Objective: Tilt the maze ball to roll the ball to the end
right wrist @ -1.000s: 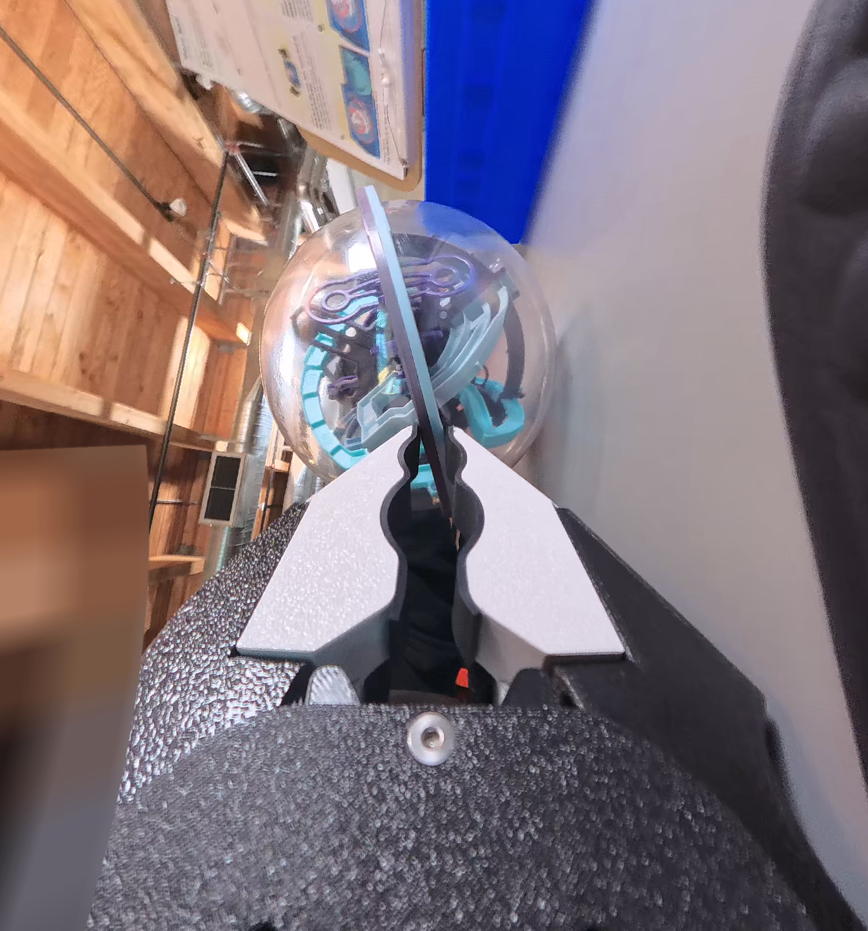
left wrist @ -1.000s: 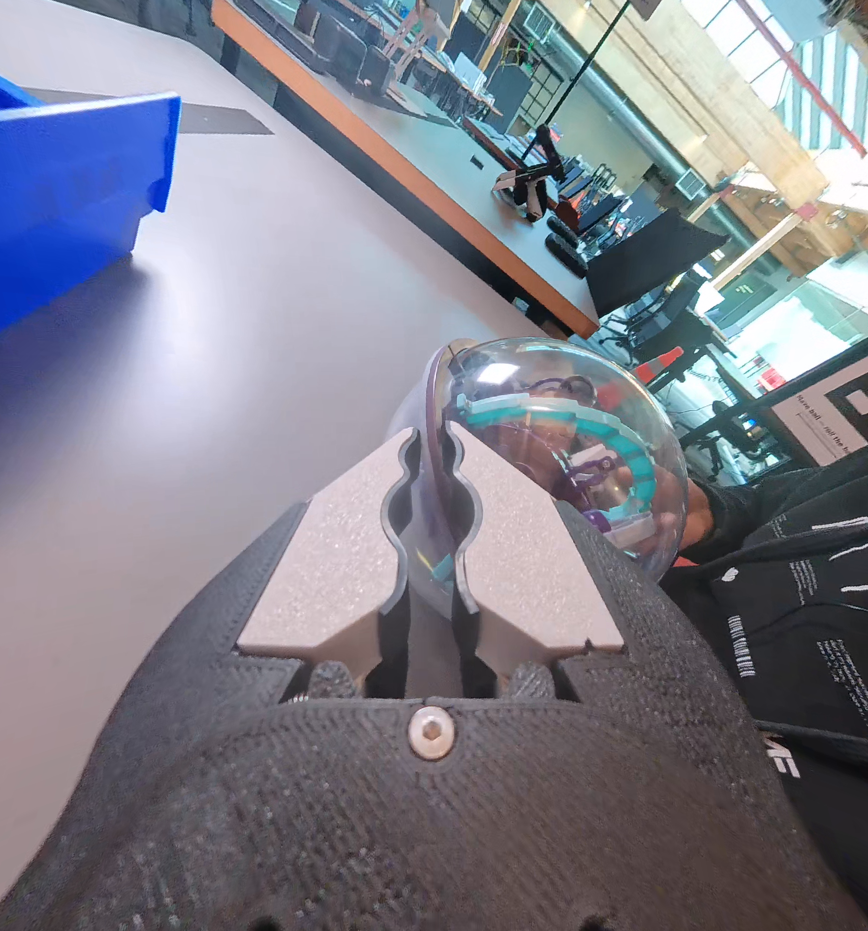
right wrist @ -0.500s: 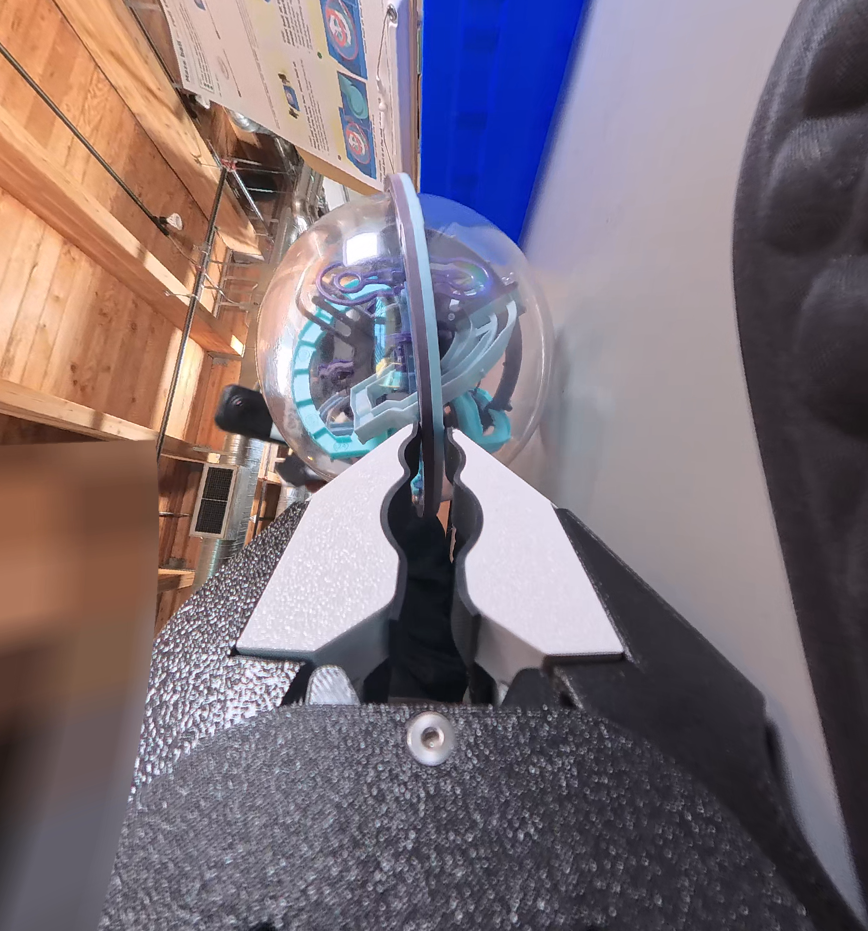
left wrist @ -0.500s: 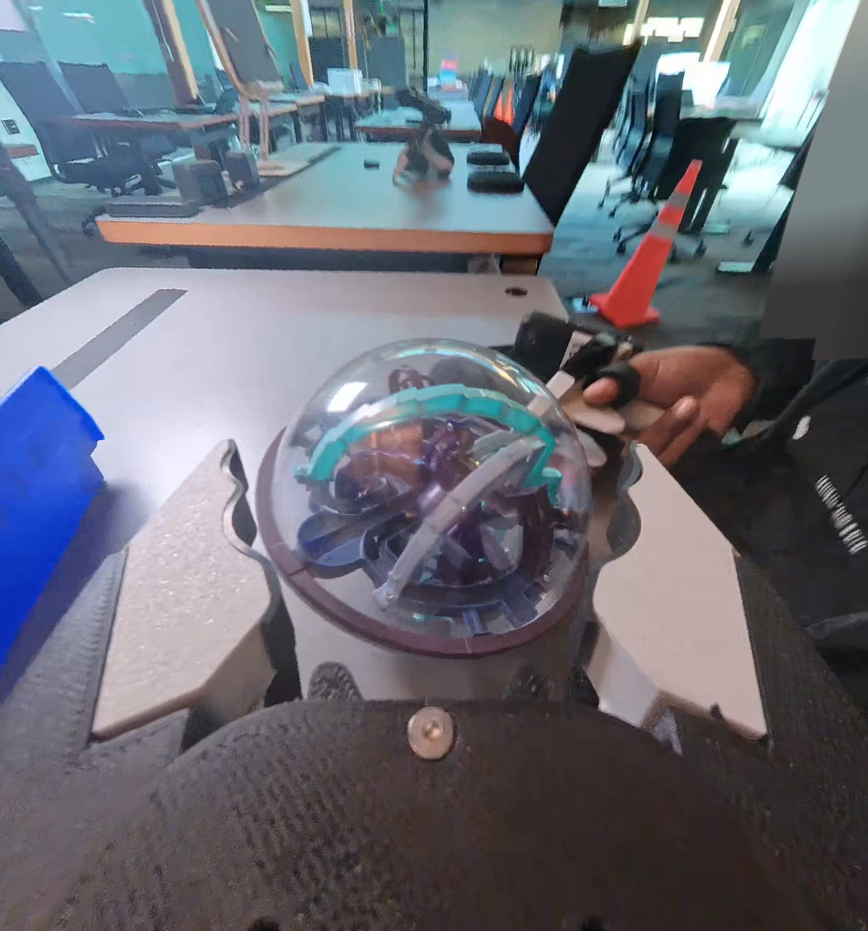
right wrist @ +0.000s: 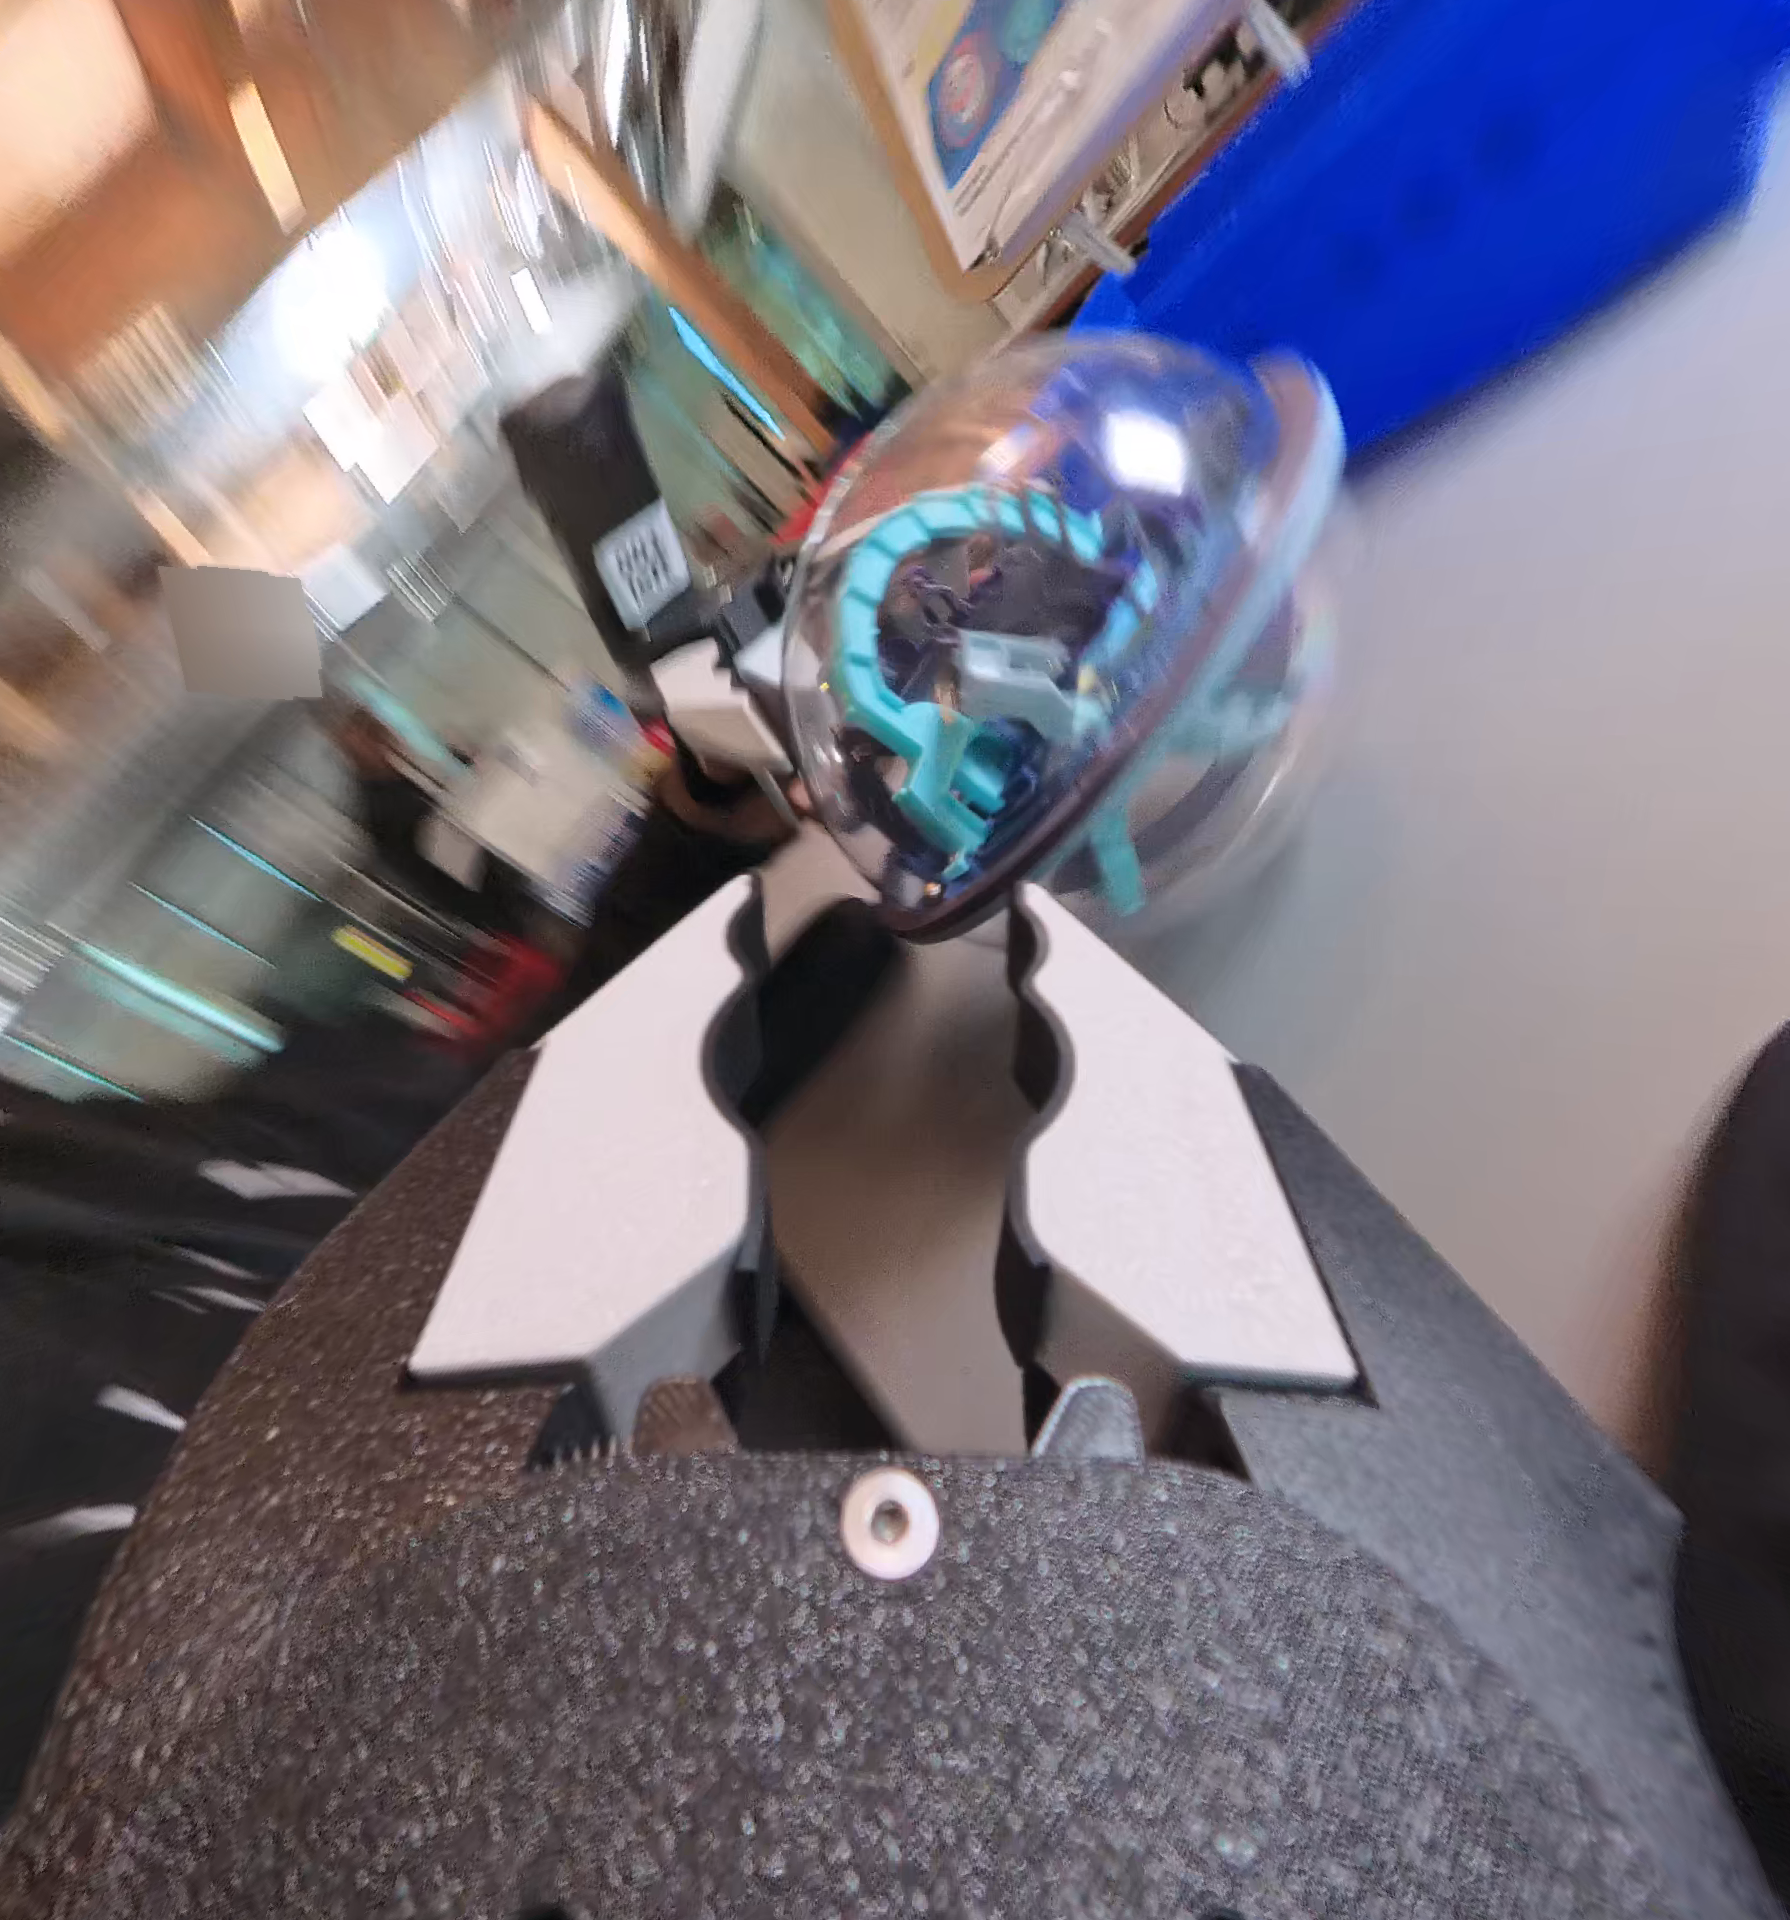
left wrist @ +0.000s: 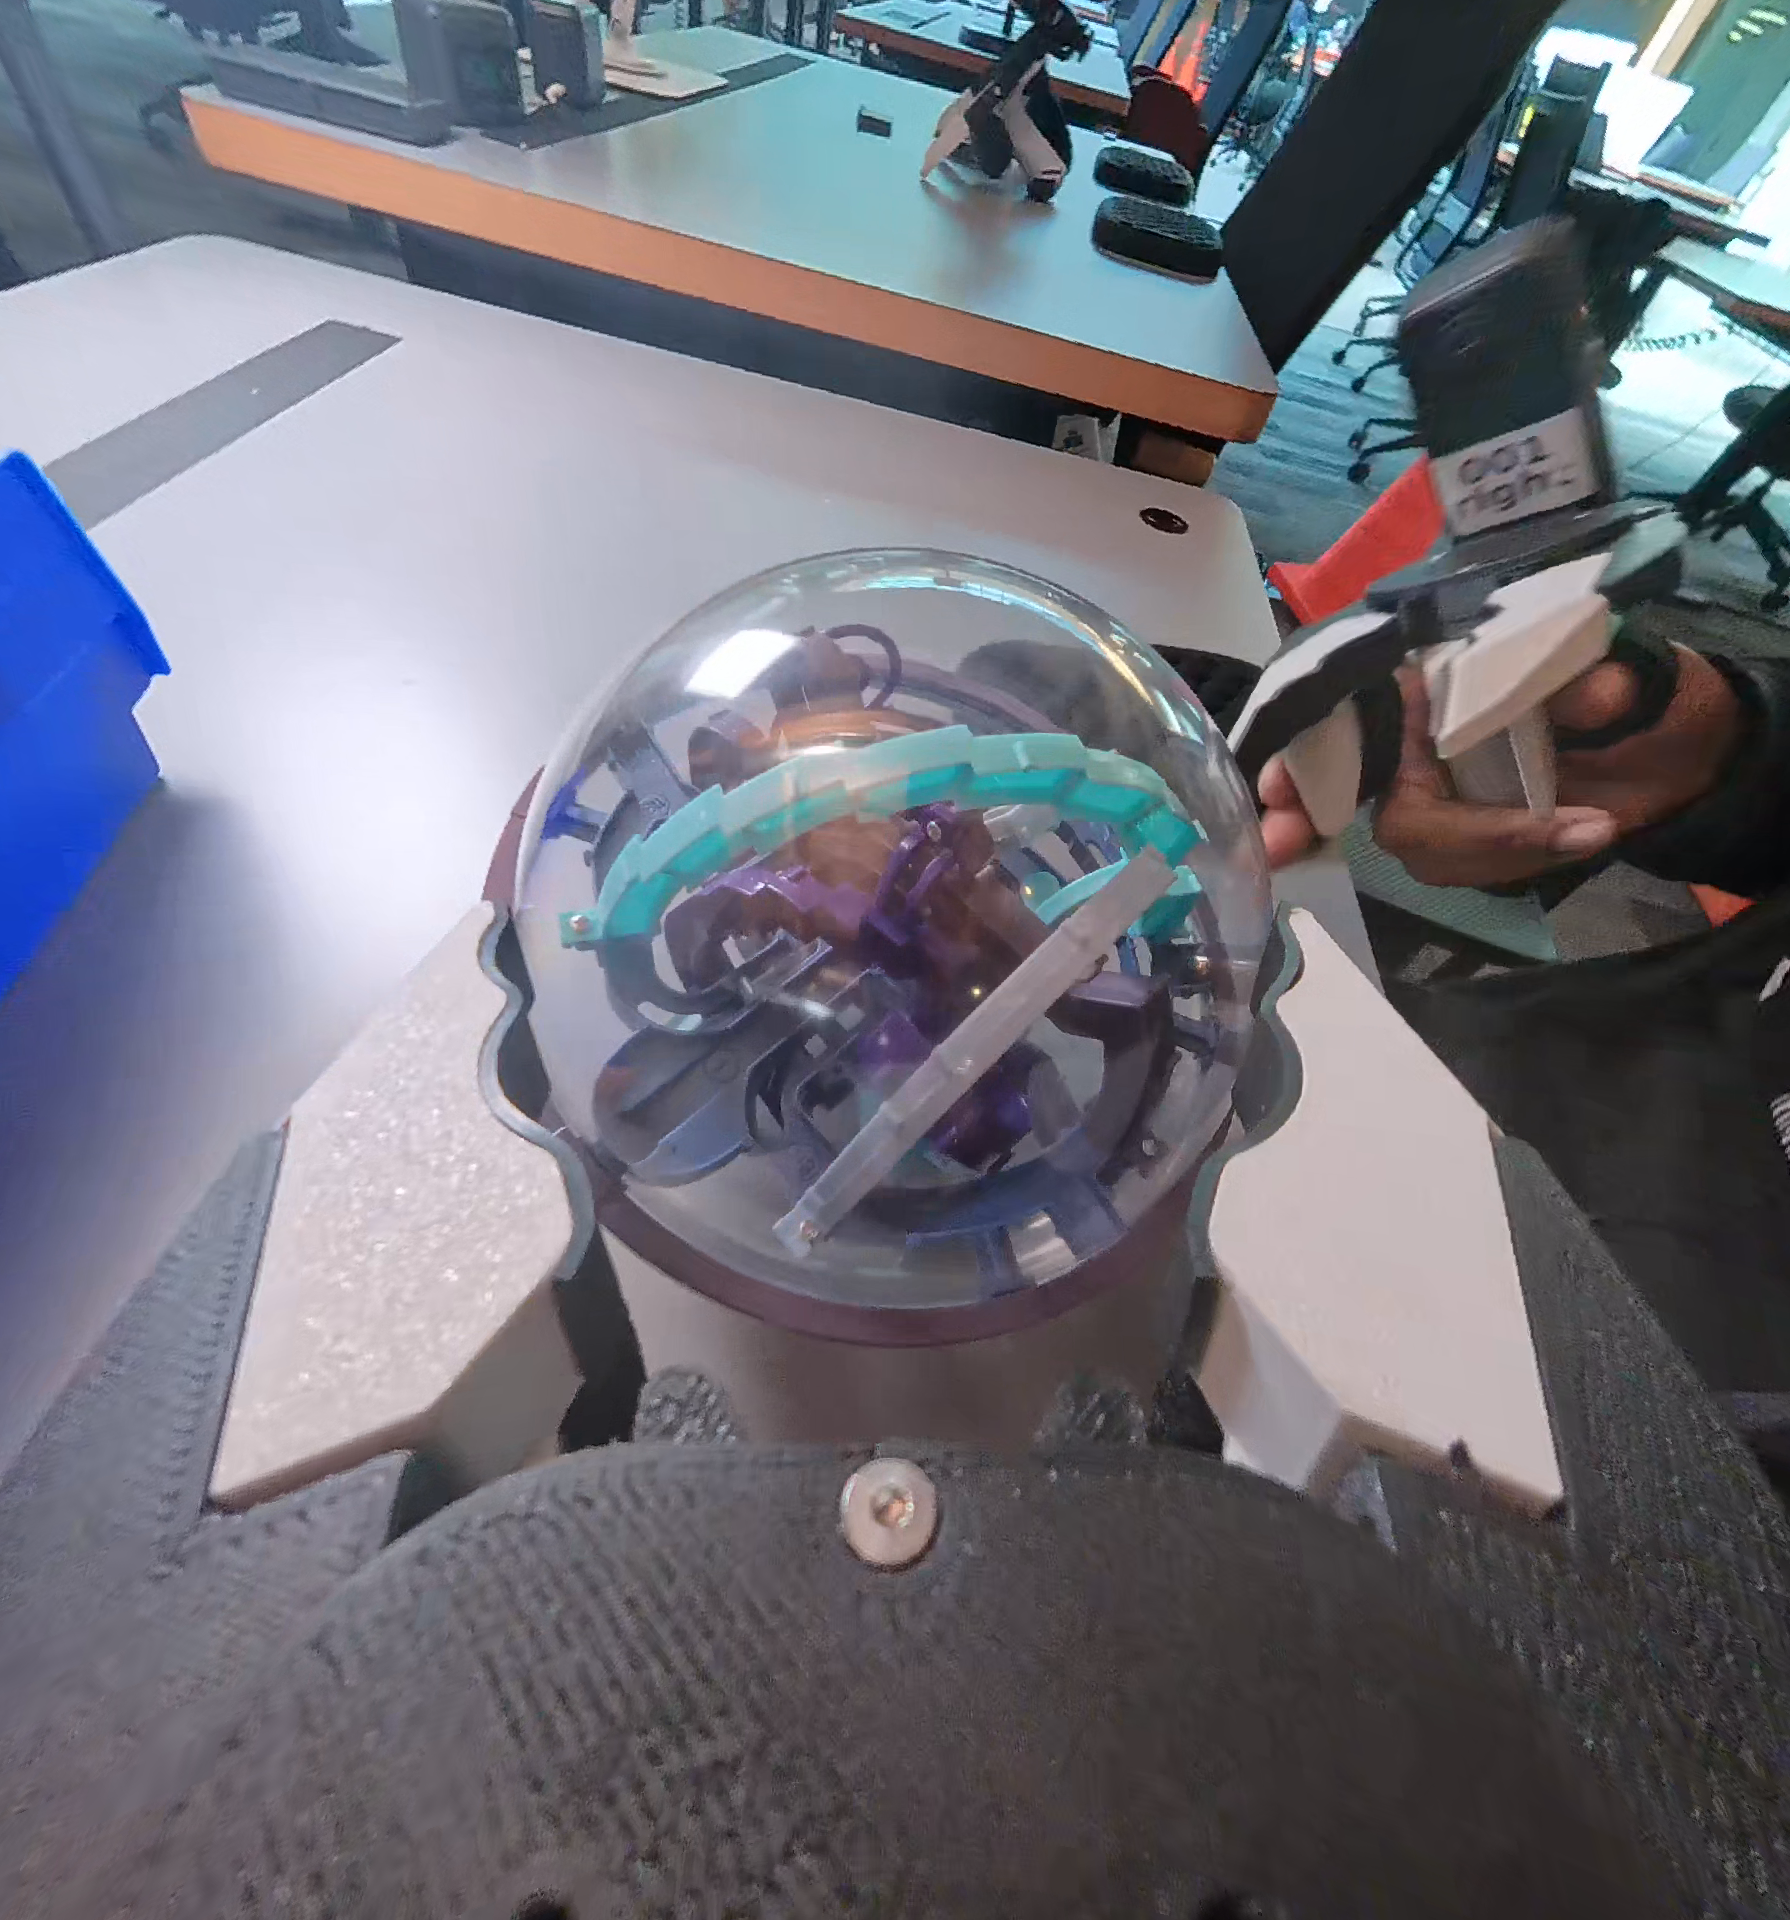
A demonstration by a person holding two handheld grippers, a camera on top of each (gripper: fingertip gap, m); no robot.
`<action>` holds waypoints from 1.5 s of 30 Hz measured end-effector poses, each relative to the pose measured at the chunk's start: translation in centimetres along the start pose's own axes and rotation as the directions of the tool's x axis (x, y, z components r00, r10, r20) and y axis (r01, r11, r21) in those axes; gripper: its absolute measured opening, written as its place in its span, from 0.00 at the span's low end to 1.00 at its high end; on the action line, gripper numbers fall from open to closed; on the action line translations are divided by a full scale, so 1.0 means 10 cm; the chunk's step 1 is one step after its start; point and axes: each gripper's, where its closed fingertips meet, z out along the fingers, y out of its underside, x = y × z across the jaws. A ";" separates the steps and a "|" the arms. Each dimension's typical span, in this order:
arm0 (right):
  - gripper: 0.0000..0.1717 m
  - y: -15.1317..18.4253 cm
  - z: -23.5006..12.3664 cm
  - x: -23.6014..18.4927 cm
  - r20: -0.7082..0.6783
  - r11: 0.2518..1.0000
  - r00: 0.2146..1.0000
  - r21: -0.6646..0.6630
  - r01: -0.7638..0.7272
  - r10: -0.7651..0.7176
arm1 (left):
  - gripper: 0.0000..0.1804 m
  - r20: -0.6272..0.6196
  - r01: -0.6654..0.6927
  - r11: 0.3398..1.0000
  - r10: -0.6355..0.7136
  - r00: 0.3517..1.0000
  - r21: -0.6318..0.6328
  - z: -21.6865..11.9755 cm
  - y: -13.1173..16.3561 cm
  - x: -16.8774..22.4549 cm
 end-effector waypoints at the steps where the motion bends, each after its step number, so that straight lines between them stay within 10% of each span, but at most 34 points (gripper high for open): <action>1: 0.30 -0.06 -0.02 0.03 -0.048 0.988 0.987 -0.033 0.149 -0.151 | 0.75 0.004 0.021 1.000 -0.021 1.000 -0.003 0.01 -0.01 -0.02; 5: 0.52 -0.31 0.04 0.20 -0.128 0.729 0.721 -0.206 0.652 -0.681 | 0.74 0.005 0.095 0.995 -0.095 0.995 -0.020 0.09 -0.07 -0.10; 10: 0.70 -0.27 0.36 0.36 0.047 0.430 0.471 -0.338 0.837 -0.881 | 0.74 0.000 0.125 0.992 -0.125 0.992 -0.019 0.18 -0.14 -0.14; 23: 0.72 -0.22 0.58 0.62 0.172 0.445 0.514 -0.324 0.835 -0.840 | 0.80 -0.160 0.087 0.987 -0.065 0.985 0.133 0.00 -0.24 -0.02; 45: 0.71 -0.25 0.67 0.61 0.174 0.533 0.566 -0.200 0.822 -0.806 | 0.85 0.005 -0.176 0.984 0.176 0.984 -0.011 0.08 0.29 -0.23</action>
